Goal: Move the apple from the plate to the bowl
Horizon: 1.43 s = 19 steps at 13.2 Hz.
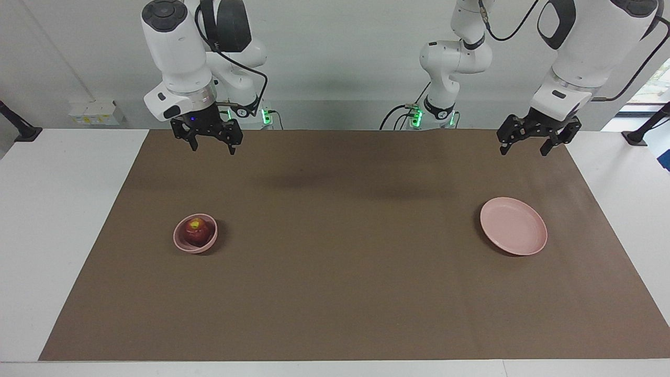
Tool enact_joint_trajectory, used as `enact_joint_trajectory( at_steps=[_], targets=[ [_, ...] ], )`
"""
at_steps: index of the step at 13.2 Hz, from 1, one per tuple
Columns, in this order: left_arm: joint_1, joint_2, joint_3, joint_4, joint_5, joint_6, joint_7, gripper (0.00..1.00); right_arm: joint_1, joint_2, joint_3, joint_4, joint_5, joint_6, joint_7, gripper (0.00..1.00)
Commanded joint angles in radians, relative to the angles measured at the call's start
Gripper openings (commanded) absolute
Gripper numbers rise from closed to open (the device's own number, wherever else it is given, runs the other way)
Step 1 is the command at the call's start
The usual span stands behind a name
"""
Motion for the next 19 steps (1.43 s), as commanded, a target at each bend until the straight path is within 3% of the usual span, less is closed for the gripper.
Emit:
enact_joint_trajectory(
  at_steps=[1,4,10,19],
  targets=[
    [-0.002,-0.017,0.011,-0.013,0.003,0.003,-0.003,1.00,-0.017,-0.043,-0.040,0.071,0.016,-0.111,-0.093,1.00],
    [0.011,-0.023,0.017,0.010,-0.014,-0.010,0.005,1.00,-0.059,0.039,-0.083,0.258,0.077,-0.237,-0.186,1.00],
    [0.041,-0.049,0.011,0.008,-0.012,-0.033,0.002,1.00,-0.095,0.020,-0.089,0.225,0.068,-0.185,-0.369,1.00],
    [0.041,-0.049,0.011,0.008,-0.012,-0.033,0.003,1.00,-0.118,0.026,-0.094,0.233,0.080,-0.183,-0.374,1.00]
  ],
)
